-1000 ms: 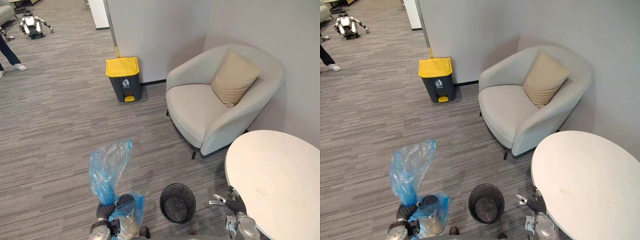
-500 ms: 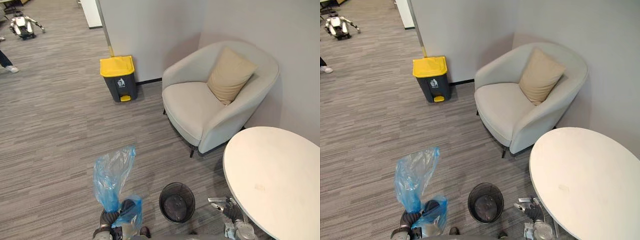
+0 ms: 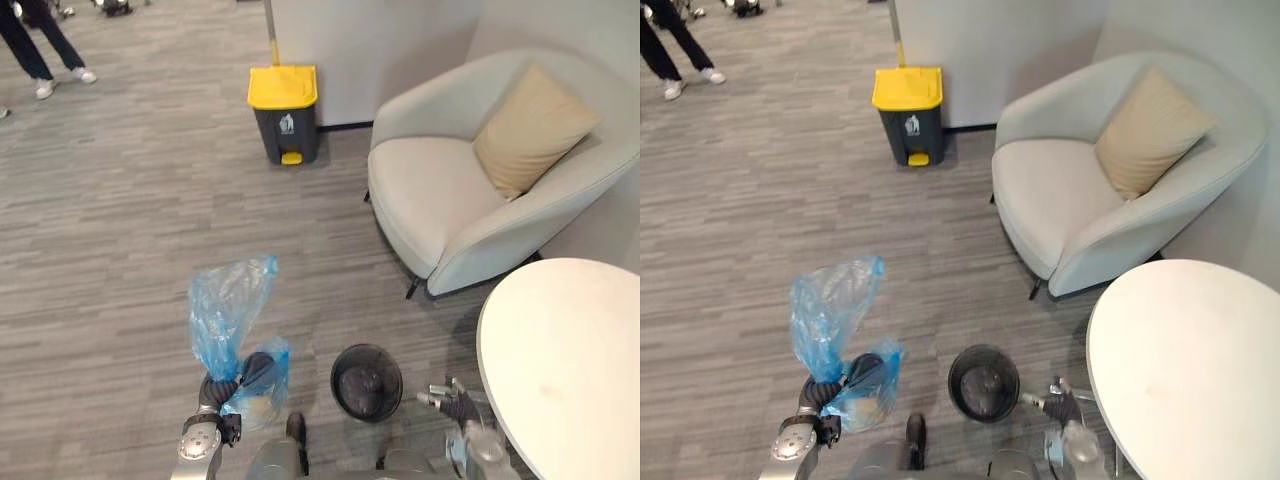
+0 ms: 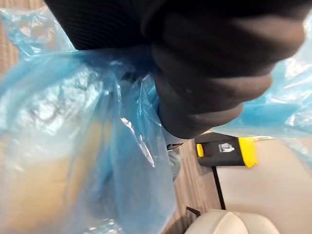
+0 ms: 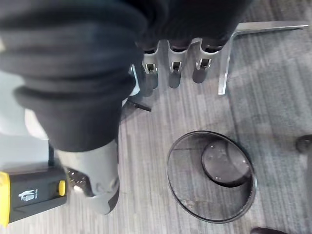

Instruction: Gather rubbish on tea table into small bin, then transfer packed bag to large trash can.

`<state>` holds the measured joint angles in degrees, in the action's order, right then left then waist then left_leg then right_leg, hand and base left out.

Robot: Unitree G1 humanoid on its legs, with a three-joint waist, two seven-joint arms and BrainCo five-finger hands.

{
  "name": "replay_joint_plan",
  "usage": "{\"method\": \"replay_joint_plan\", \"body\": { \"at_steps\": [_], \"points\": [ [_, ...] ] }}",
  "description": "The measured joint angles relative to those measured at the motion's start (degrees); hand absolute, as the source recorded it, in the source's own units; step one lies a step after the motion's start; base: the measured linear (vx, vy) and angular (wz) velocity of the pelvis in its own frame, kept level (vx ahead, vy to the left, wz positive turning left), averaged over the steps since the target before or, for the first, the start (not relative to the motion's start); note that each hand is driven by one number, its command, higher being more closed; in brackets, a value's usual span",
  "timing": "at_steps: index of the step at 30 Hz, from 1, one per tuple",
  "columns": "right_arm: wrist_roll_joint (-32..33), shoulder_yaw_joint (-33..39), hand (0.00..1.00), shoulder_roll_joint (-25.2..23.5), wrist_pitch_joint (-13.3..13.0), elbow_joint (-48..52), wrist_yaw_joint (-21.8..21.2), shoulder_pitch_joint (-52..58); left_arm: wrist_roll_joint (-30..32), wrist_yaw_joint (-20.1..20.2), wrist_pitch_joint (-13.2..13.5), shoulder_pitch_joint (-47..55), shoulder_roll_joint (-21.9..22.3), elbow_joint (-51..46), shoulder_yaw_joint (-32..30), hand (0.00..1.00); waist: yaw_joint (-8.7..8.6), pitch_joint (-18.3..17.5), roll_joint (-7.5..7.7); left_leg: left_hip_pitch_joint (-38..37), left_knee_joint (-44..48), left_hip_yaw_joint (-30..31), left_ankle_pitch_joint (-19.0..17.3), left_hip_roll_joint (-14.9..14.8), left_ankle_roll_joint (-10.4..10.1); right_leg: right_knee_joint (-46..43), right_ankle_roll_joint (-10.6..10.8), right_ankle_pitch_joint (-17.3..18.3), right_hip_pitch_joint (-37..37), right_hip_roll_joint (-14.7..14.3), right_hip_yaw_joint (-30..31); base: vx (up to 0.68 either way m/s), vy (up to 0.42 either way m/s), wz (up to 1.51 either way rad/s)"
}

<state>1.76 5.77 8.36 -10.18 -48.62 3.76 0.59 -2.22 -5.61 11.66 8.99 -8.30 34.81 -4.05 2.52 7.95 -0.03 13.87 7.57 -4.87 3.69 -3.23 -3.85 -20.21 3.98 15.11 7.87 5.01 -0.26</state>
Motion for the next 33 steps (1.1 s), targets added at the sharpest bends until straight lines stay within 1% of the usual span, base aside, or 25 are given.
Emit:
{"method": "replay_joint_plan", "body": {
  "at_steps": [1,3,5,6,7,8,9,10,11,12,13,14,15,16,17,18,21,22,24,26,29,31,33],
  "points": [
    [0.12,0.03,0.00,0.41,-0.01,0.03,0.15,-0.75,-0.11,-0.02,0.02,0.07,0.55,-0.02,0.05,1.00,-0.04,0.56,-0.92,0.36,-0.77,0.85,1.05,-0.58,-0.02,1.39,-0.25,-0.96,-0.37,-0.51,-0.84,-0.12,-0.057,0.35],
    [0.44,0.02,0.00,0.68,-0.01,0.21,0.81,-1.10,-0.65,-0.31,0.02,-0.06,1.59,-0.40,0.27,1.00,0.00,1.48,-2.64,0.25,-2.77,2.95,3.50,-1.84,-1.03,3.70,-1.06,-2.77,-1.71,-1.72,-3.07,-0.17,-0.086,0.48],
    [0.46,0.05,0.00,0.65,0.01,0.54,1.28,-0.70,-1.73,-0.88,0.02,-0.05,1.52,-0.86,1.20,1.00,-0.14,1.68,-2.94,0.32,-3.71,3.85,6.71,-2.01,-2.11,2.90,-1.41,-2.96,-2.03,-2.44,-4.97,-0.19,-0.093,0.61],
    [0.47,0.33,0.00,0.55,0.03,0.94,1.47,-0.46,-1.78,-0.91,0.02,-0.11,1.48,-1.21,1.90,1.00,-0.57,1.65,-2.32,0.30,-6.56,4.74,11.00,-0.88,-3.75,3.55,-2.84,-3.78,-1.54,-0.62,-7.61,-0.21,-0.032,0.80],
    [0.51,1.27,0.00,0.00,0.04,1.29,1.58,-0.27,-1.77,-0.77,0.00,-0.48,1.73,-1.89,2.48,1.00,-1.46,2.39,-0.96,0.93,-1.71,2.00,8.28,-0.08,-1.47,3.87,-3.22,-4.23,-1.61,1.29,-9.97,-0.22,-0.026,0.87],
    [0.52,1.43,0.00,-0.25,0.12,1.65,1.66,-0.13,-1.76,-0.77,-0.01,-0.25,1.88,-2.19,2.45,1.00,-1.58,2.45,-0.60,1.34,2.77,-0.22,4.67,0.05,0.90,3.83,-3.13,-4.48,-1.62,2.15,-10.76,-0.20,-0.029,0.85],
    [0.73,2.49,0.00,-0.30,0.16,3.10,2.13,1.07,-1.76,-0.75,0.00,-0.13,2.03,-2.27,2.44,1.00,-1.86,2.41,0.02,1.19,10.27,-3.13,-1.41,-0.60,2.07,3.92,-2.88,-5.11,-1.69,3.50,-12.27,-0.17,0.014,0.78],
    [1.03,2.78,0.00,-0.29,0.22,3.17,2.35,2.05,-1.78,-0.74,0.01,-0.25,2.04,-2.26,2.37,1.00,-2.02,2.13,-0.46,-0.55,14.19,-5.12,-5.79,-2.39,1.73,4.34,-2.62,-5.94,-1.53,4.00,-13.73,-0.16,0.055,0.75],
    [1.05,2.84,0.00,-0.13,0.30,2.99,2.35,2.52,-1.83,-0.75,0.00,-0.35,2.04,-2.19,2.35,1.00,-2.08,1.91,-0.85,-1.72,14.96,-5.93,-7.59,-3.47,1.55,4.58,-2.37,-6.30,-1.48,4.11,-14.60,-0.13,0.127,0.83],
    [1.08,3.08,0.00,0.06,0.50,2.26,2.34,3.30,-1.89,-0.75,0.02,-0.67,2.04,-2.06,2.31,1.00,-2.64,1.48,-1.54,-4.29,14.76,-7.46,-10.20,-5.42,0.78,4.66,-1.82,-6.87,-1.45,4.72,-16.95,-0.12,0.181,1.00],
    [1.14,4.35,0.00,0.09,0.70,1.76,2.32,3.44,-1.97,-0.75,0.06,-1.19,2.04,-1.50,2.21,1.00,-3.62,1.02,-2.32,-6.33,10.87,-9.31,-10.58,-6.03,-0.29,4.96,-0.82,-7.44,-1.63,5.26,-18.92,-0.12,0.195,1.01],
    [1.24,5.12,0.00,-0.11,0.71,1.69,2.29,3.46,-2.16,-0.78,0.06,-1.33,1.99,-0.90,2.17,1.00,-4.08,0.94,-2.40,-7.04,8.10,-9.77,-10.56,-5.41,-0.50,5.96,-0.03,-8.02,-1.93,5.13,-19.37,-0.10,0.198,0.79],
    [1.77,5.32,0.00,-0.81,0.71,1.62,2.25,3.59,-2.34,-0.83,0.04,-1.61,1.66,0.03,2.08,1.00,-4.29,0.74,-2.17,-8.24,4.18,-9.48,-10.20,-4.40,-1.02,8.42,0.88,-9.54,-2.81,4.96,-20.07,-0.08,0.174,0.44],
    [2.18,5.31,0.00,-1.67,0.71,1.58,2.17,3.38,-2.31,-0.80,-0.07,-1.72,1.04,1.03,2.17,1.00,-4.15,0.28,-1.33,-9.09,0.90,-9.41,-8.29,-2.97,-0.72,11.57,1.04,-11.64,-3.81,5.16,-20.00,-0.11,0.220,0.33],
    [2.18,5.32,0.00,-2.02,0.69,1.57,2.17,3.32,-2.26,-0.81,-0.16,-0.82,0.71,2.13,2.24,1.00,-4.15,-0.02,-0.85,-10.34,-0.84,-9.37,-7.34,-1.54,0.14,14.79,1.60,-13.29,-5.79,5.53,-19.77,-0.10,0.180,0.17],
    [2.18,5.37,0.00,-2.02,0.69,1.52,2.18,3.38,-2.24,-0.81,-0.17,-0.48,0.71,2.35,2.27,1.00,-4.17,-0.06,-0.89,-10.84,-1.17,-9.35,-7.18,-1.12,0.37,15.52,1.51,-13.90,-6.49,5.73,-19.77,-0.09,0.148,0.09],
    [2.17,5.40,0.00,-2.10,0.72,0.13,2.15,3.63,-2.04,-0.76,-0.15,0.38,0.67,2.64,2.30,1.00,-4.18,-0.92,-1.12,-12.46,-3.28,-9.34,-5.93,0.32,1.16,17.21,2.00,-14.98,-7.86,6.33,-19.02,-0.10,0.096,0.05],
    [2.17,5.40,0.00,-2.25,0.76,-0.14,2.13,3.67,-1.81,-0.75,-0.15,0.38,0.62,2.96,2.28,1.00,-4.19,-1.48,-1.31,-12.68,-4.59,-9.36,-5.06,0.56,1.31,17.68,1.72,-15.49,-7.68,6.30,-18.62,-0.12,0.047,0.01],
    [2.16,5.39,0.00,-2.41,0.79,-0.44,2.11,3.82,-1.56,-0.71,-0.15,0.40,0.48,3.20,2.28,1.00,-4.29,-1.79,-1.37,-12.96,-6.20,-9.32,-4.02,0.70,1.16,18.58,1.92,-16.16,-7.58,6.05,-18.58,-0.10,0.011,-0.02],
    [2.14,5.41,0.00,-2.40,1.36,-0.69,2.12,3.92,-1.54,-0.67,-0.13,0.44,0.39,4.06,2.27,1.00,-4.43,-1.81,-1.28,-13.76,-7.90,-9.34,-3.13,0.65,1.02,18.89,1.94,-16.25,-7.55,5.69,-18.49,-0.11,-0.022,-0.08],
    [2.10,5.40,0.00,-2.41,1.70,-0.85,2.14,3.89,-1.53,-0.66,-0.14,1.20,0.35,4.87,2.24,1.00,-4.66,-2.08,-0.72,-14.51,-9.57,-9.56,-2.60,0.38,0.55,19.65,1.92,-16.28,-7.50,4.95,-17.96,-0.05,-0.023,-0.10],
    [2.02,5.37,0.00,-2.43,1.80,-1.91,2.13,3.75,-1.52,-0.62,-0.15,1.23,0.36,5.24,2.21,1.00,-4.53,-2.27,-0.08,-14.39,-9.57,-9.89,-2.89,0.30,0.70,20.35,1.95,-16.25,-7.45,4.33,-16.72,0.00,-0.014,-0.08],
    [1.92,5.37,0.00,-2.47,1.80,-1.89,2.13,3.55,-1.52,-0.61,-0.15,1.20,0.36,5.24,2.07,1.00,-4.44,-2.29,0.24,-13.73,-8.98,-10.16,-3.45,0.22,0.64,20.48,2.03,-16.19,-6.96,4.18,-16.21,0.03,-0.007,-0.12]
  ]
}}
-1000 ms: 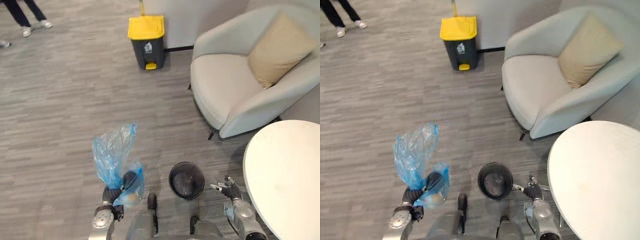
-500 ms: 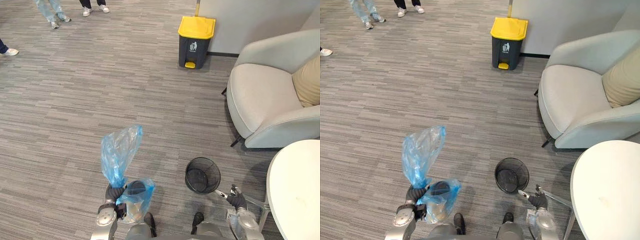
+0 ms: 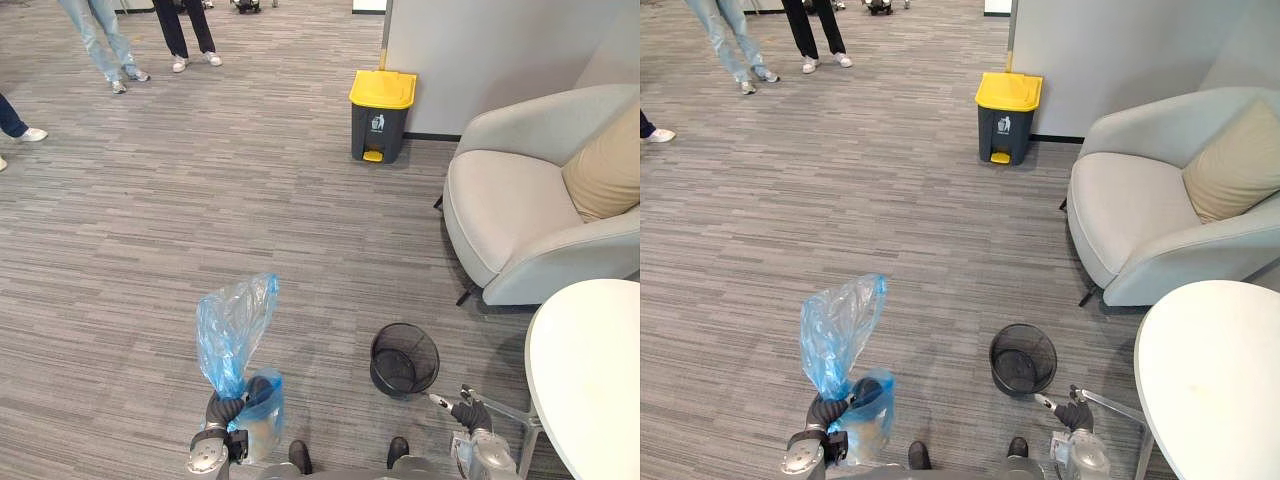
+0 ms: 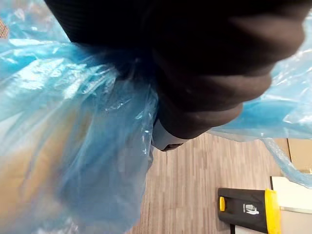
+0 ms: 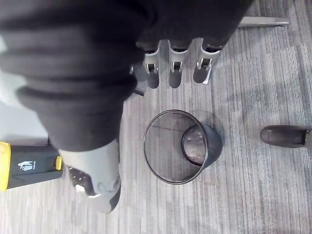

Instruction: Gather rubbish on tea table into small bin, then transfer packed bag to large trash can.

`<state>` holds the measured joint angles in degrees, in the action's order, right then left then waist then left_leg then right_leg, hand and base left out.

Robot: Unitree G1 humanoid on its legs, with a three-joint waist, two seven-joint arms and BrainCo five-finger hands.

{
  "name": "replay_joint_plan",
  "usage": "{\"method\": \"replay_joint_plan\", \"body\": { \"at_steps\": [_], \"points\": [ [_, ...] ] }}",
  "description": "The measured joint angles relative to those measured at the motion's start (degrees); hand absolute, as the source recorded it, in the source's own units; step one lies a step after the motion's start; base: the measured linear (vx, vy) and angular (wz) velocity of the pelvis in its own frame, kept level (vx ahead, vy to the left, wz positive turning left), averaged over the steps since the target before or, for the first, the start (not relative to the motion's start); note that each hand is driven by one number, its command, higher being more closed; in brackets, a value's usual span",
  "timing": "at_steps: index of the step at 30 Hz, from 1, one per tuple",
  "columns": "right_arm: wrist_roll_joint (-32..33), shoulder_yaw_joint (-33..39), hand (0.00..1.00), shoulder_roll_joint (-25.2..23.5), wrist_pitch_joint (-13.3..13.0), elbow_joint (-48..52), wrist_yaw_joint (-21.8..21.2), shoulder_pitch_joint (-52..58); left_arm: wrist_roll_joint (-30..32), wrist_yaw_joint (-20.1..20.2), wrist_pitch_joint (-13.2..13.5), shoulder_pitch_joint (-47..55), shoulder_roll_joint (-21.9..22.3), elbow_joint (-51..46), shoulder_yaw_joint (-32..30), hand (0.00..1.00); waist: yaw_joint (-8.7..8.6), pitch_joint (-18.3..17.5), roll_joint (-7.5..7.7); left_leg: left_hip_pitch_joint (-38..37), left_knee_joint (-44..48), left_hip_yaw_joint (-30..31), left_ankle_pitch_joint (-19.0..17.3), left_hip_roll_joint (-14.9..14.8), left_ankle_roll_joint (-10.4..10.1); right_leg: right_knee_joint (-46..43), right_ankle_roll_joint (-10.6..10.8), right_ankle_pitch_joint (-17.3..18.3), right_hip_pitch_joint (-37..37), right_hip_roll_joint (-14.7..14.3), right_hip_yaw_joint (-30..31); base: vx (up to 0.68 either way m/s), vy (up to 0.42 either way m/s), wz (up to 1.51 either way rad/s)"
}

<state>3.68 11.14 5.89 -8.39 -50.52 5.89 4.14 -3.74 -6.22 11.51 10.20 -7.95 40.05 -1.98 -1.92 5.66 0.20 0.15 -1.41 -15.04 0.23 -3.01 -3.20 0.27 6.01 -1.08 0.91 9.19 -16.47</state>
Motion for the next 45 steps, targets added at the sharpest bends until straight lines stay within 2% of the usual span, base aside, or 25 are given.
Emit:
{"method": "replay_joint_plan", "body": {
  "at_steps": [4,7,9,11,12,15,17,18,19,20,23,24,25,26,27,29,32,33,35,36,37,38,39,42,45],
  "points": [
    [-1.06,0.02,0.00,0.04,0.02,-0.01,0.00,-0.40,-0.03,0.05,-0.02,-0.01,0.05,-0.02,-0.17,1.00,0.67,-0.10,0.42,4.62,9.16,-0.65,-5.86,-1.11,0.09,-2.95,0.91,1.69,2.45,0.29,2.08,0.09,0.012,-0.16],
    [-1.07,0.09,0.00,0.13,0.10,-0.01,-0.01,-0.19,-0.04,0.05,-0.02,-0.03,0.09,-0.12,-0.85,1.00,0.88,0.03,0.47,7.52,19.27,0.51,-12.85,-1.68,0.61,-14.58,3.43,8.11,4.86,2.77,2.01,0.17,0.076,0.16],
    [-1.07,0.06,0.00,0.16,0.13,-0.03,-0.02,-0.18,-0.07,0.04,-0.02,-0.34,0.08,-0.27,-0.81,1.00,0.38,0.35,0.78,7.64,22.05,2.93,-15.89,-0.74,1.69,-23.73,4.09,10.15,6.80,5.33,2.32,0.25,0.110,0.64],
    [-1.05,-0.08,0.00,-0.11,0.13,0.02,-0.12,-0.35,-0.07,0.00,-0.02,-0.92,-0.18,-0.47,-0.83,1.00,-0.28,1.25,0.68,5.63,21.93,5.52,-16.97,0.24,2.67,-36.29,2.54,9.37,11.26,6.71,5.11,0.26,0.116,0.67],
    [-1.04,-0.29,0.00,-0.54,0.13,-0.05,-0.41,-0.04,-0.10,-0.09,-0.04,-0.94,-0.74,-0.83,-0.97,1.00,-0.37,1.94,0.11,4.88,22.32,6.91,-17.60,-0.29,2.77,-39.50,2.22,13.62,13.46,4.67,7.63,0.35,0.016,0.62],
    [-1.02,-0.62,0.00,-0.58,0.06,-0.18,-1.02,-0.53,-0.16,-0.19,-0.06,-1.72,-2.02,-1.21,-2.47,1.00,-0.33,2.84,1.18,0.43,19.25,8.53,-18.53,-0.97,2.47,-38.30,-0.92,16.91,18.44,-1.48,7.08,0.39,-0.067,0.44],
    [-1.01,-0.63,0.00,0.21,-0.07,-0.16,-0.99,-0.89,-0.18,-0.22,-0.07,-2.97,-2.10,-1.21,-2.71,1.00,-0.60,3.36,0.90,-3.17,16.27,9.40,-18.67,-1.75,1.91,-34.19,-2.78,16.00,21.78,-4.20,3.81,0.44,-0.120,0.43],
    [-1.00,-0.62,0.00,0.64,-0.07,-0.14,-0.96,-0.13,-0.21,-0.20,0.03,-3.57,-2.46,-1.22,-2.65,1.00,-0.87,3.58,1.12,-5.35,14.98,10.26,-19.03,-1.67,0.48,-27.72,-4.10,12.10,22.24,-5.20,3.03,0.48,-0.138,0.66],
    [-1.00,-0.40,0.00,1.38,-0.06,-0.24,-0.95,1.02,-0.21,-0.13,0.02,-3.76,-2.24,-0.76,-2.55,1.00,-1.37,3.57,1.37,-7.27,14.40,11.68,-19.98,-1.71,-1.22,-26.88,-9.15,6.11,21.27,-5.20,2.32,0.49,-0.132,0.58],
    [-0.97,-0.12,0.00,1.94,0.02,-0.34,-0.89,0.97,-0.19,-0.16,0.00,-3.99,-1.64,-0.55,-2.54,1.00,-1.42,3.63,0.00,-7.94,14.07,12.22,-19.88,-2.90,-1.52,-27.98,-9.31,6.70,20.99,-5.62,0.91,0.48,-0.138,0.50],
    [-0.73,2.74,0.00,1.15,0.00,0.53,-0.94,1.08,-0.17,-0.03,0.02,-4.83,-1.07,-0.71,-2.50,1.00,-2.26,4.05,-1.64,-7.39,18.92,13.52,-15.01,-4.59,-6.92,-27.95,-10.86,11.62,16.93,-5.62,-2.51,0.51,-0.175,0.41],
    [-0.25,2.71,0.00,1.01,0.04,0.75,-0.94,1.62,-0.15,0.03,0.01,-4.83,-0.75,-0.86,-2.49,1.00,-2.36,4.09,-1.66,-6.69,22.70,13.49,-13.67,-4.89,-7.18,-26.67,-10.95,11.82,14.83,-6.07,-2.71,0.54,-0.190,0.35],
    [0.65,2.28,0.00,0.47,0.02,3.78,-0.95,3.60,-0.16,0.05,0.03,-4.06,0.37,-2.44,-2.59,1.00,-1.84,4.23,-1.43,-2.57,36.59,13.17,-9.41,-6.33,-7.70,-21.87,-10.95,11.82,8.33,-7.12,-2.83,0.43,-0.144,0.14],
    [1.00,2.21,0.00,0.05,-0.11,5.01,-0.94,3.99,-0.16,0.12,0.09,-3.37,0.77,-3.26,-2.59,1.00,-1.67,4.28,-1.33,-0.43,42.34,12.49,-9.69,-7.12,-7.46,-20.04,-10.95,11.83,6.08,-7.63,-2.50,0.47,-0.133,-0.13],
    [1.54,2.16,0.00,-0.34,-0.23,6.77,-0.89,3.82,-0.17,0.30,0.12,-2.47,1.33,-4.83,-2.59,1.00,-1.25,4.27,-1.29,3.39,51.77,9.28,-11.47,-9.45,-4.82,-16.92,-10.99,11.85,2.41,-8.78,-1.17,0.27,-0.057,-0.32],
    [2.56,2.12,0.00,-1.27,-0.39,8.00,-0.89,3.16,-0.17,1.06,0.09,-2.15,2.17,-6.04,-2.60,1.00,0.51,4.34,-0.91,9.43,57.81,4.79,-13.65,-11.96,-1.19,-13.05,-10.96,11.83,-1.52,-9.97,2.39,0.31,-0.010,-0.72],
    [2.71,2.30,0.00,-2.24,-0.18,7.83,-0.63,1.59,-0.16,1.15,0.05,-1.89,2.67,-6.23,-2.74,1.00,2.51,4.64,-0.22,16.29,49.99,3.86,-16.09,-11.30,0.87,-10.06,-10.79,11.76,-4.99,-9.76,7.71,0.25,0.096,-0.87],
    [2.71,2.43,0.00,-2.37,-0.19,7.47,-0.56,1.29,-0.16,1.15,0.04,-1.88,2.67,-6.23,-2.73,1.00,2.71,4.77,0.04,17.09,46.55,4.32,-16.07,-10.52,0.85,-9.81,-10.36,11.94,-5.46,-9.35,8.77,0.23,0.171,-0.97],
    [2.70,2.99,0.00,-2.18,-0.21,5.12,-0.48,0.66,-0.16,1.13,0.06,-1.90,2.85,-6.10,-2.66,1.00,2.71,4.55,0.58,17.96,31.20,7.79,-13.96,-7.21,-1.75,-9.68,-7.33,13.16,-6.21,-7.56,11.68,0.29,0.299,-0.80],
    [2.68,3.60,0.00,-1.16,-0.19,4.33,-0.17,0.76,-0.16,1.06,0.09,-1.89,3.47,-5.64,-2.65,1.00,2.76,3.98,-1.45,17.66,20.81,10.67,-10.46,-7.08,-3.10,-10.00,-4.85,14.75,-6.42,-8.25,13.70,0.36,0.412,-0.98],
    [2.60,3.70,0.00,-0.84,0.15,2.17,0.35,0.82,-0.17,0.82,0.01,-1.78,3.50,-3.70,-2.68,1.00,2.77,3.65,-2.09,16.73,22.11,10.92,-4.64,-6.06,-1.59,-10.53,-2.91,16.41,-7.52,-7.22,16.47,0.41,0.427,-0.90],
    [2.57,3.62,0.00,-1.13,0.20,1.93,0.34,1.28,-0.17,0.81,-0.04,-1.76,3.12,-3.21,-2.68,1.00,2.39,3.02,-0.88,16.46,22.23,9.73,-5.59,-4.95,-1.21,-10.35,-2.52,16.67,-7.64,-5.76,16.84,0.47,0.389,-0.64],
    [2.52,3.67,0.00,-1.20,0.18,1.92,0.31,2.00,-0.16,0.82,-0.05,-2.34,2.27,-3.14,-2.67,1.00,2.16,2.09,1.54,16.25,22.81,8.11,-7.59,-2.88,-0.27,-11.49,-1.26,17.62,-7.42,-2.98,17.61,0.38,0.281,-0.30],
    [2.46,4.15,0.00,-1.10,0.17,1.82,0.30,1.97,-0.14,0.82,-0.32,-2.91,1.92,-2.77,-2.53,1.00,2.32,2.03,1.67,13.73,23.74,4.62,-11.58,-1.25,1.45,-23.41,-0.26,18.05,-2.28,-0.51,20.56,0.30,0.207,-0.45],
    [2.41,3.77,0.00,-1.17,0.19,1.61,0.21,1.78,-0.15,0.71,-0.63,-1.71,0.56,-2.79,-1.61,1.00,1.72,2.11,1.48,7.22,22.14,2.00,-14.38,-0.17,3.15,-42.80,6.15,14.84,4.71,1.11,21.56,0.36,0.149,-0.38]
  ]
}}
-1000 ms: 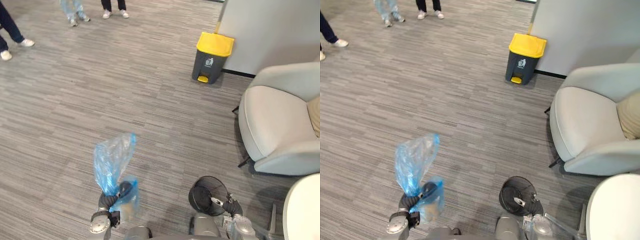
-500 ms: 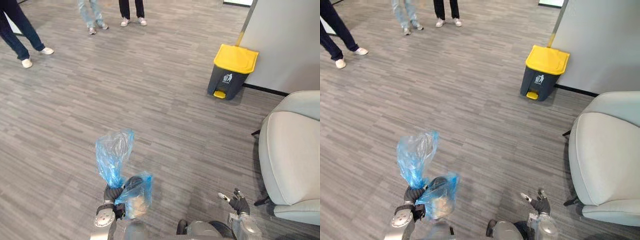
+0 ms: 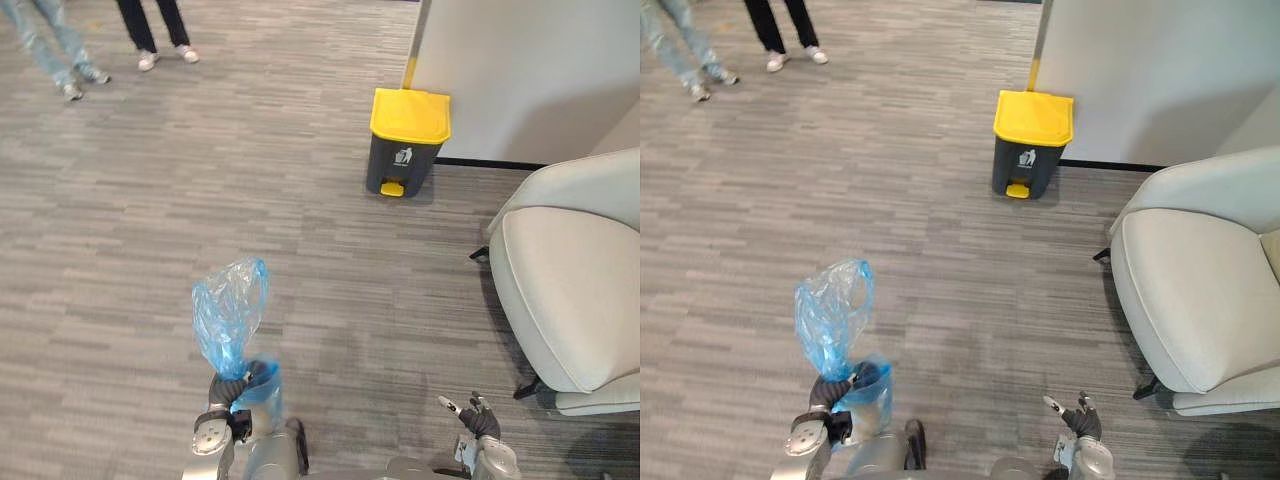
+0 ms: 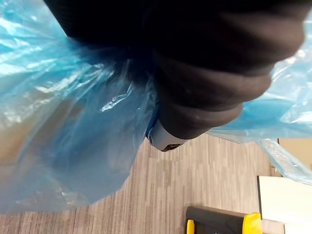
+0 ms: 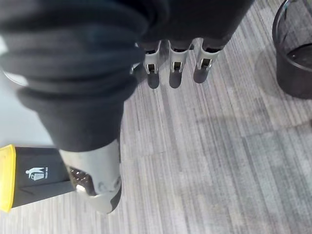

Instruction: Gather rubbish on tea table into small bin, then transfer packed bag to large trash can.

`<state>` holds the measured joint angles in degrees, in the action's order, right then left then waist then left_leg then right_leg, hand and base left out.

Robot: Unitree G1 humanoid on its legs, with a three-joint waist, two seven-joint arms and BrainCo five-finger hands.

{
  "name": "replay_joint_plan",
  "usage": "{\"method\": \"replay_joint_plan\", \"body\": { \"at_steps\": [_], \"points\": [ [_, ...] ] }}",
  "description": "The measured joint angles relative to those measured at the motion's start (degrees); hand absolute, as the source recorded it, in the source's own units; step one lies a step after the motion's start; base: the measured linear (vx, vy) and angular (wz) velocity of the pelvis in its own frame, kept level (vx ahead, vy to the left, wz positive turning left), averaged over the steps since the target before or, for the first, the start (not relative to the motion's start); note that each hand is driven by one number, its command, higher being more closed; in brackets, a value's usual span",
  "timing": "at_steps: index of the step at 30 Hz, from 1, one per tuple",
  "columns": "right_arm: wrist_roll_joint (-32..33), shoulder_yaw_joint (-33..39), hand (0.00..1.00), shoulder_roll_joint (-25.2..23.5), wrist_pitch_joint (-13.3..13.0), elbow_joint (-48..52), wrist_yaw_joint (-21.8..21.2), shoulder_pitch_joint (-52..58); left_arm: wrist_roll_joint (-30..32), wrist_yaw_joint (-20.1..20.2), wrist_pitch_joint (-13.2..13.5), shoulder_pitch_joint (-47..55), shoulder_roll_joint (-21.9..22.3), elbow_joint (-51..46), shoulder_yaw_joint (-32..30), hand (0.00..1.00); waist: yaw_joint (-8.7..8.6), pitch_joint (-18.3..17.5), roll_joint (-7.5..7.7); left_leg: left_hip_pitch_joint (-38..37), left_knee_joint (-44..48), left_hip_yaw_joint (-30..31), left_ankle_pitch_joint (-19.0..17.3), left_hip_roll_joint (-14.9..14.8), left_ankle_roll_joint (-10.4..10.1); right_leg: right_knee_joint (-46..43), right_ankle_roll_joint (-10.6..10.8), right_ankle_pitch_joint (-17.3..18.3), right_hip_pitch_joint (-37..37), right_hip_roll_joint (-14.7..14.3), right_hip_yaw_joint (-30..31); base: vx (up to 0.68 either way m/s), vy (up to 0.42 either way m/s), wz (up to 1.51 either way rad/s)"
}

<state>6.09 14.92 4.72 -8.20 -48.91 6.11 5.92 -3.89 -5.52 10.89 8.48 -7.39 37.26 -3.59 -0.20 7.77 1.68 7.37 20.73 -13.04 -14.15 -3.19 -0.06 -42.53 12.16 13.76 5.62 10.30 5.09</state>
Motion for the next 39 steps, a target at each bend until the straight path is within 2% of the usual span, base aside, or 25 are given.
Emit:
{"method": "replay_joint_plan", "body": {
  "at_steps": [3,4,6,7,8,9,10,12,13,14,15,16,18,21,24,26,27,28,30,32,33,35,36,37,39],
  "points": [
    [-0.34,-0.39,0.00,0.21,0.00,-0.04,-0.07,-0.85,-0.06,-0.92,-0.43,-0.08,-2.00,-0.16,1.32,1.00,-1.02,0.39,-0.65,-6.97,-4.88,-1.30,-0.91,-0.27,0.16,-10.58,-5.17,2.96,8.56,-0.39,-6.84,0.42,0.025,-0.19],
    [-0.73,-0.56,0.00,0.54,0.00,-0.32,-0.05,-1.78,-0.09,-1.00,-0.43,-0.41,-2.38,-0.18,1.30,1.00,-1.67,1.03,-1.74,-9.47,-6.90,-1.97,-0.81,-1.29,-0.01,-8.76,-7.75,4.26,11.95,-1.23,-11.46,0.41,-0.068,-0.20],
    [-1.42,-2.77,0.00,1.40,-0.02,-0.38,-0.04,-3.11,-0.18,-1.02,-0.44,-1.24,-2.93,-0.20,1.17,1.00,-2.39,1.62,-2.71,-13.07,-9.51,-3.23,-0.61,-3.63,-0.42,1.51,-9.69,4.15,16.90,-3.42,-19.04,0.47,-0.125,-0.20],
    [-1.63,-3.15,0.00,1.42,-0.02,-0.38,0.00,-3.17,-0.20,-1.02,-0.42,-1.49,-3.23,-0.24,1.06,1.00,-2.48,1.89,-3.17,-13.92,-10.09,-3.50,-0.55,-3.97,-0.68,6.36,-10.48,2.66,17.84,-3.92,-20.54,0.47,-0.151,-0.05],
    [-1.89,-4.00,0.00,1.44,-0.01,-0.43,0.09,-2.82,-0.19,-0.97,-0.40,-2.02,-3.68,-0.32,0.76,1.00,-2.82,1.45,-1.20,-15.91,-10.96,-3.75,-0.86,-3.54,-2.55,18.78,-11.65,-5.11,17.58,-4.86,-22.03,0.53,-0.152,0.15],
    [-2.28,-4.24,0.00,2.04,-0.01,-1.07,0.11,-2.14,-0.19,-0.97,-0.46,-2.39,-3.37,-0.09,0.70,1.00,-3.43,1.79,-1.30,-17.35,-10.92,-3.15,-2.13,-3.94,-4.97,20.67,-18.74,-13.18,16.21,-5.65,-22.44,0.64,-0.182,-0.13],
    [-2.72,-4.02,0.00,2.94,0.25,-2.22,0.23,-3.69,-0.13,-0.79,-0.37,-2.61,-2.86,0.04,0.73,1.00,-2.81,1.66,-3.11,-17.92,-10.57,-3.02,-2.01,-6.08,-5.91,19.62,-18.98,-12.08,16.18,-7.83,-22.32,0.61,-0.193,-0.25],
    [-3.47,-3.10,0.00,3.28,0.23,-1.79,0.20,-4.13,-0.01,-0.76,-0.35,-3.99,-2.98,0.29,0.78,1.00,-3.26,1.88,-3.21,-17.99,-8.70,-1.76,0.24,-6.54,-7.72,16.70,-19.17,-7.65,16.19,-7.88,-22.32,0.45,-0.181,-0.12],
    [-3.50,-2.11,0.00,3.30,0.29,-1.87,0.13,-3.89,0.00,-0.69,-0.34,-4.92,-2.58,0.28,0.72,1.00,-3.92,2.11,-3.59,-16.58,-2.64,-0.54,1.28,-8.05,-9.26,17.04,-19.35,-5.89,13.96,-8.41,-23.10,0.34,-0.148,0.18],
    [-3.52,-1.96,0.00,3.28,0.41,-1.88,0.13,-3.55,0.00,-0.67,-0.28,-5.14,-2.32,0.26,0.64,1.00,-3.97,2.21,-3.68,-15.12,2.33,0.42,2.20,-8.92,-9.26,17.94,-19.24,-5.39,12.19,-8.90,-23.26,0.42,-0.176,0.16],
    [-3.83,-2.06,0.00,3.21,0.69,-1.51,0.14,-2.54,0.00,-0.65,-0.24,-4.96,-1.57,0.18,0.62,1.00,-3.85,2.55,-3.84,-11.18,15.04,2.77,5.93,-11.33,-9.30,21.49,-19.38,-5.12,7.11,-10.36,-23.30,0.38,-0.133,0.02],
    [-3.92,-2.48,0.00,2.99,0.71,-0.97,0.20,-1.65,-0.01,-0.63,-0.23,-4.09,-0.54,-0.83,0.60,1.00,-3.30,2.82,-3.94,-6.25,28.60,3.34,4.86,-14.15,-8.12,25.08,-19.66,-4.93,1.89,-11.85,-23.08,0.35,-0.107,-0.09],
    [-3.91,-2.53,0.00,2.45,0.70,-0.46,0.21,-0.98,-0.04,-0.59,-0.16,-2.27,0.50,-2.80,0.74,1.00,-1.71,3.01,-3.32,-0.15,37.84,1.51,3.41,-15.98,-5.76,28.55,-20.66,-4.11,-3.10,-13.16,-20.95,0.28,-0.042,-0.50],
    [-3.92,-2.30,0.00,2.01,0.73,-0.20,0.27,-2.25,-0.06,-0.29,-0.22,-1.17,0.64,-3.06,0.60,1.00,-0.25,3.39,-2.81,7.38,29.06,-0.84,1.76,-14.00,-3.07,32.45,-19.56,-4.57,-7.20,-13.00,-16.90,0.33,0.039,-0.64],
    [-3.99,-1.19,0.00,1.60,0.80,-0.28,0.49,-3.32,-0.04,0.23,-0.33,-0.94,1.14,-3.01,0.59,1.00,0.84,3.99,-2.06,9.39,8.87,-0.83,2.53,-8.43,-3.66,33.94,-17.48,-3.97,-9.27,-10.52,-14.05,0.38,0.167,-0.49],
    [-4.34,-0.10,0.00,2.01,0.80,-0.73,1.14,-3.27,-0.02,0.27,-0.31,-1.22,2.28,-2.98,0.61,1.00,0.93,4.13,-2.21,8.48,-7.34,1.71,7.50,-4.35,-5.23,34.91,-14.63,-2.55,-11.00,-9.01,-12.67,0.39,0.243,-0.31],
    [-4.48,-0.10,0.00,2.42,0.84,-1.60,1.42,-3.28,-0.03,0.24,-0.31,-1.14,2.49,-2.71,0.58,1.00,1.23,3.99,-3.40,7.71,-9.98,2.98,13.39,-4.08,-4.88,34.79,-13.11,-1.50,-11.96,-9.17,-11.58,0.41,0.302,-0.46],
    [-4.61,-0.52,0.00,1.80,1.10,-2.38,1.40,-3.82,-0.02,0.15,-0.41,-0.98,1.85,-1.35,0.14,1.00,1.27,3.76,-2.11,7.11,-8.48,2.17,15.65,-2.48,-1.27,34.78,-10.91,-0.12,-12.78,-7.59,-10.01,0.50,0.325,-0.42],
    [-4.75,-1.38,0.00,1.68,1.07,-2.43,1.40,-3.69,-0.02,0.09,-0.41,-1.18,1.50,-0.97,0.05,1.00,1.18,3.63,-0.86,8.03,-4.54,1.26,11.33,-0.96,-0.23,34.41,-9.63,0.64,-13.47,-5.41,-9.34,0.40,0.225,-0.23],
    [-5.62,-1.62,0.00,1.75,1.09,-2.42,1.34,-4.17,-0.02,0.13,-0.53,-0.70,1.60,-0.61,0.10,1.00,1.51,3.59,-1.25,6.98,0.65,-0.95,4.69,-0.22,0.83,25.67,-7.03,2.27,-11.33,-3.19,-6.59,0.35,0.236,-0.37],
    [-5.80,-1.86,0.00,1.73,1.09,-2.45,1.31,-4.14,-0.02,0.09,-0.55,-0.27,1.50,-0.62,0.17,1.00,1.30,3.59,-1.36,5.94,0.62,-1.40,3.38,0.01,1.31,21.34,-6.75,2.39,-9.99,-2.73,-5.76,0.35,0.226,-0.35],
    [-6.42,-2.62,0.00,1.37,1.08,-2.39,1.22,-3.91,-0.02,0.10,-0.61,0.51,0.64,-0.65,1.06,1.00,1.06,3.50,-1.30,2.08,-0.91,-2.02,1.48,1.38,1.59,4.28,-1.33,1.20,-3.25,-1.25,-4.05,0.34,0.157,-0.12],
    [-6.60,-3.22,0.00,1.22,1.15,-2.41,1.22,-3.45,-0.02,0.09,-0.64,0.49,-0.12,-0.67,1.75,1.00,0.92,3.53,-1.34,-0.13,-1.39,-2.12,0.35,1.83,1.57,-4.79,-0.98,1.06,0.96,-1.06,-3.99,0.47,0.109,-0.01],
    [-6.68,-4.44,0.00,1.23,1.17,-2.40,1.18,-2.97,-0.02,0.07,-0.66,0.58,-0.56,-0.66,1.91,1.00,0.75,3.56,-1.41,-2.93,-2.58,-2.15,-0.45,2.05,1.70,-9.81,-2.42,1.71,4.41,-1.01,-5.48,0.48,0.082,-0.01],
    [-6.73,-5.49,0.00,1.24,1.19,-2.39,1.12,-2.82,-0.04,0.06,-0.64,0.33,-0.95,-0.69,1.97,1.00,0.23,3.69,-1.62,-6.90,-4.19,-2.25,-0.78,1.79,2.30,-10.90,-5.90,3.58,8.83,-1.25,-9.77,0.47,-0.013,0.10]
  ]
}}
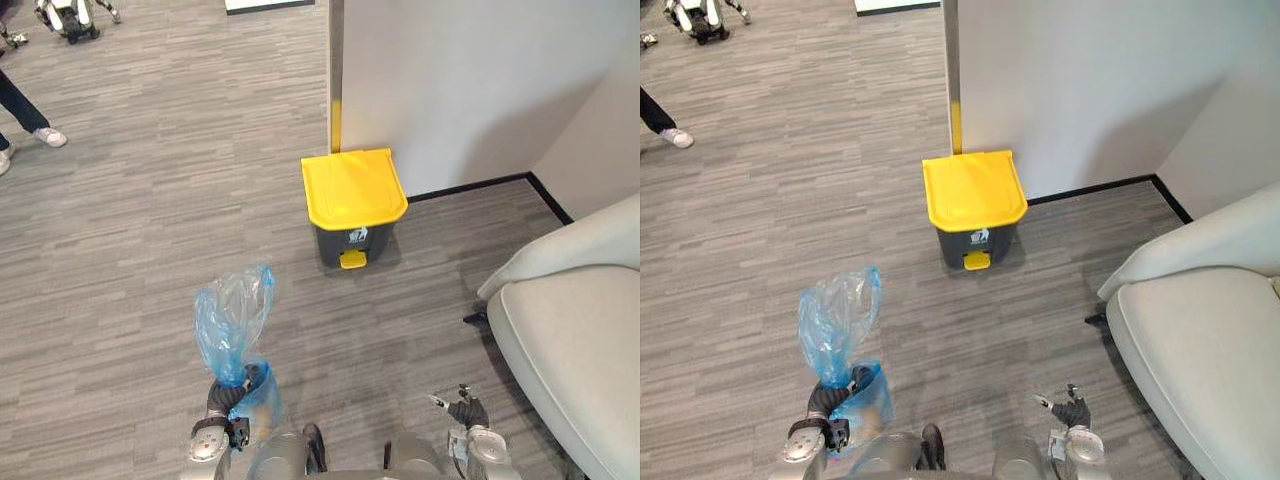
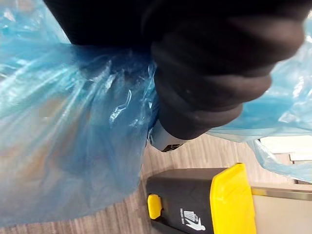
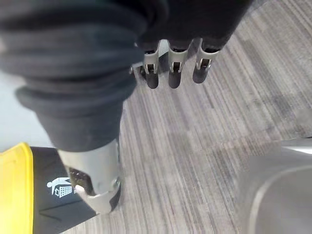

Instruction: Gather rubbish on tea table into small bin, then transfer packed bag to large trash can.

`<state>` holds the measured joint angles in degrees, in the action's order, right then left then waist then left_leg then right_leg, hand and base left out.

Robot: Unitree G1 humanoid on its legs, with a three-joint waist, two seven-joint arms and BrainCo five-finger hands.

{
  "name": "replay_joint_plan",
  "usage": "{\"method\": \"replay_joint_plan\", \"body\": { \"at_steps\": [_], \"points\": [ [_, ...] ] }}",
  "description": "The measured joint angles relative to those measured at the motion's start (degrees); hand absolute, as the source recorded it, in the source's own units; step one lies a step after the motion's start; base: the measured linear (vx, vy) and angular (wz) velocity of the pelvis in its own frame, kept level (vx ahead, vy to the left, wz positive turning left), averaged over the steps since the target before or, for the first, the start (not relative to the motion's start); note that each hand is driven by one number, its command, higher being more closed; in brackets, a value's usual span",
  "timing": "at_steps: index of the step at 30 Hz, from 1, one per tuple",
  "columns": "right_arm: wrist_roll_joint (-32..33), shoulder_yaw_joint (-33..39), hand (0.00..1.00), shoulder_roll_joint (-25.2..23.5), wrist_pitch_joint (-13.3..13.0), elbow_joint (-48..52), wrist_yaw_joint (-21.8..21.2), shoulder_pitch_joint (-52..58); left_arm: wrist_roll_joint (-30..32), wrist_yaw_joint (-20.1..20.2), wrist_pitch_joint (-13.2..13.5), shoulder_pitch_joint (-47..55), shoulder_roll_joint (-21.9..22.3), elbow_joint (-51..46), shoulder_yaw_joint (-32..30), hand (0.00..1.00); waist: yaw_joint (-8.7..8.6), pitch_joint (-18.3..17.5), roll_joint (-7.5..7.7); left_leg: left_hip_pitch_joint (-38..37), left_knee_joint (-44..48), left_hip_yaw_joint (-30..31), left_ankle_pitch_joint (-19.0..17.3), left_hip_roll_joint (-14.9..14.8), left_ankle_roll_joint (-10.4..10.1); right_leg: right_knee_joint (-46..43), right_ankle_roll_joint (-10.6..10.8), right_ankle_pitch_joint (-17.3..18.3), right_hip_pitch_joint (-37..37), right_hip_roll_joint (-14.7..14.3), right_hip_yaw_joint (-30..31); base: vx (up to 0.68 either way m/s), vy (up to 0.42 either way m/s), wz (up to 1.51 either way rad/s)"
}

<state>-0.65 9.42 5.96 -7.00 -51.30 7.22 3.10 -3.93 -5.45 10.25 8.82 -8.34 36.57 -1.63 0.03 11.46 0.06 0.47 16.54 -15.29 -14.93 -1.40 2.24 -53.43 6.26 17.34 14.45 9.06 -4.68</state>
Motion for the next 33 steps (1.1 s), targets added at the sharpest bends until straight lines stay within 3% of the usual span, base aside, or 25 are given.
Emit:
{"method": "replay_joint_plan", "body": {
  "at_steps": [2,3,5,6,7,9,10,13,14,15,17,19,21,22,23,25,29,31,33],
  "points": [
    [-0.13,-0.60,0.00,0.06,0.01,0.01,0.01,-0.57,-0.03,0.01,0.02,-0.23,-0.02,-0.02,-0.06,1.00,-1.05,0.25,-0.39,-2.71,-1.07,0.15,-0.14,-0.97,-0.05,4.88,-2.16,1.04,4.35,-1.24,-3.71,0.44,-0.090,0.16],
    [-0.14,-1.09,0.00,0.31,-0.01,0.16,0.02,-1.23,-0.04,0.02,0.05,-0.52,0.11,-0.03,-0.13,1.00,-1.41,0.62,-0.94,-4.18,-1.39,0.28,-0.46,-2.11,-0.73,12.06,-3.38,-0.06,6.57,-2.69,-5.85,0.45,-0.129,0.11],
    [-0.16,-1.42,0.00,0.22,-0.03,0.44,0.03,-1.11,-0.03,0.11,0.25,-0.54,-0.30,-0.06,-0.12,1.00,-1.65,0.37,0.18,-6.85,-2.16,1.00,-1.76,-2.06,-3.27,28.64,-5.23,-9.30,6.87,-4.25,-6.90,0.49,-0.141,0.20],
    [-0.53,-1.26,0.00,1.23,0.08,-0.21,0.10,-0.84,-0.03,0.07,0.01,-1.20,0.53,1.03,-0.11,1.00,-1.92,0.55,-0.94,-8.40,-2.54,2.46,-3.14,-3.11,-5.24,28.56,-8.79,-15.91,6.24,-5.50,-6.49,0.50,-0.130,0.07],
    [-0.57,-0.87,0.00,1.52,-0.03,0.10,0.14,-1.07,0.00,0.18,0.29,-0.93,0.56,1.04,-0.15,1.00,-1.87,-0.05,-1.93,-8.45,-2.57,3.19,-2.33,-4.61,-6.46,28.77,-9.36,-14.34,5.86,-7.06,-6.56,0.48,-0.129,-0.02],
    [-0.57,-0.70,0.00,1.78,-0.22,0.39,0.14,-1.07,0.02,0.19,0.27,-1.91,0.57,1.13,-0.07,1.00,-2.19,-0.05,-2.04,-8.41,-1.43,4.42,-0.95,-5.23,-7.55,28.30,-9.97,-11.93,5.38,-7.30,-7.38,0.43,-0.183,0.13],
    [-0.52,0.51,0.00,1.76,0.00,0.02,0.12,-0.01,0.04,0.33,0.23,-3.35,1.61,1.14,-0.04,1.00,-2.45,0.31,-2.61,-5.95,7.51,5.94,0.74,-7.51,-9.27,31.26,-10.66,-11.13,0.76,-8.36,-9.00,0.41,-0.196,0.38],
    [-0.38,0.75,0.00,1.06,0.09,1.30,0.18,1.97,-0.01,0.45,0.26,-2.91,2.88,0.66,-0.10,1.00,-1.79,0.52,-2.45,-0.38,26.70,6.66,2.25,-11.55,-9.05,37.66,-11.04,-10.83,-8.17,-10.19,-9.40,0.31,-0.133,0.17],
    [0.04,0.85,0.00,0.89,-0.04,1.57,0.18,2.79,-0.04,0.49,0.26,-2.29,3.35,-0.15,-0.08,1.00,-1.27,0.42,-2.23,2.81,33.26,5.15,1.54,-13.44,-7.93,39.63,-11.06,-10.47,-11.22,-10.74,-9.35,0.26,-0.079,-0.12],
    [0.20,1.40,0.00,0.61,-0.08,1.74,0.22,2.71,-0.04,0.50,0.25,-2.14,3.84,-0.17,-0.06,1.00,-0.71,0.26,-2.08,5.74,34.19,3.65,0.80,-14.37,-6.68,41.44,-11.01,-10.46,-13.13,-10.91,-9.05,0.21,-0.057,-0.12],
    [0.33,1.53,0.00,0.58,-0.07,1.61,0.21,1.99,-0.04,0.48,0.24,-2.07,3.87,-0.14,-0.09,1.00,-0.41,0.26,-2.03,9.51,27.92,2.46,0.25,-14.32,-5.79,43.37,-10.44,-10.83,-14.66,-10.72,-8.48,0.19,0.008,-0.14],
    [0.56,2.61,0.00,0.20,-0.05,0.90,0.24,1.25,-0.04,0.49,0.16,-2.13,3.89,-0.04,-0.03,1.00,0.29,0.40,-1.62,10.27,13.47,2.61,0.62,-11.48,-6.19,43.74,-9.61,-10.95,-15.28,-9.12,-7.62,0.26,0.113,-0.19],
    [0.60,4.00,0.00,0.24,-0.04,0.86,0.31,1.30,-0.04,0.48,0.17,-2.64,4.00,-0.03,0.03,1.00,0.44,0.21,-1.90,9.82,1.08,2.67,5.98,-8.99,-6.99,43.90,-7.89,-10.66,-15.48,-7.77,-7.28,0.22,0.185,-0.09],
    [0.59,4.11,0.00,0.92,0.02,0.85,0.31,1.43,-0.05,0.45,0.22,-2.51,4.14,0.02,0.03,1.00,0.57,-0.09,-3.55,9.05,-3.50,3.13,14.75,-8.75,-7.08,44.20,-6.43,-9.96,-16.10,-8.49,-6.65,0.20,0.212,-0.17],
    [0.58,4.10,0.00,1.13,0.06,0.54,0.32,1.34,-0.05,0.43,0.20,-2.40,4.10,0.35,-0.01,1.00,0.63,-0.05,-4.03,8.46,-4.00,3.56,14.84,-8.86,-5.07,44.17,-5.77,-9.55,-16.54,-8.78,-6.09,0.23,0.241,-0.12],
    [0.55,3.77,0.00,0.41,0.21,0.12,0.30,1.58,-0.05,0.39,0.04,-2.54,3.15,1.32,-0.05,1.00,0.84,-0.50,-1.48,6.65,-5.30,2.22,13.93,-6.23,-4.11,44.08,-3.62,-8.50,-17.18,-5.72,-4.80,0.16,0.176,-0.09],
    [0.17,3.52,0.00,0.12,0.16,0.16,0.28,1.07,-0.02,0.36,0.02,-0.90,2.38,1.90,-0.07,1.00,0.90,-0.84,-0.41,4.88,-5.19,-0.18,10.04,-3.29,-2.93,41.98,-0.92,-6.20,-16.60,-2.61,-2.35,0.11,0.158,-0.27],
    [0.03,3.46,0.00,0.09,0.29,0.19,0.28,1.00,-0.03,0.32,-0.01,0.69,2.29,2.00,-0.03,1.00,0.82,-1.06,0.21,3.88,-3.08,-1.67,5.87,-0.54,-1.83,33.38,1.39,-1.53,-13.93,1.06,-0.28,0.12,0.146,-0.29],
    [0.03,2.99,0.00,0.02,0.80,0.20,0.23,0.98,-0.04,0.22,-0.04,0.94,2.12,2.12,0.09,1.00,0.64,-1.16,-0.10,3.55,-2.43,-2.08,4.66,0.19,-1.18,23.82,2.41,-1.80,-9.60,2.10,1.42,0.20,0.140,-0.10]
  ]
}}
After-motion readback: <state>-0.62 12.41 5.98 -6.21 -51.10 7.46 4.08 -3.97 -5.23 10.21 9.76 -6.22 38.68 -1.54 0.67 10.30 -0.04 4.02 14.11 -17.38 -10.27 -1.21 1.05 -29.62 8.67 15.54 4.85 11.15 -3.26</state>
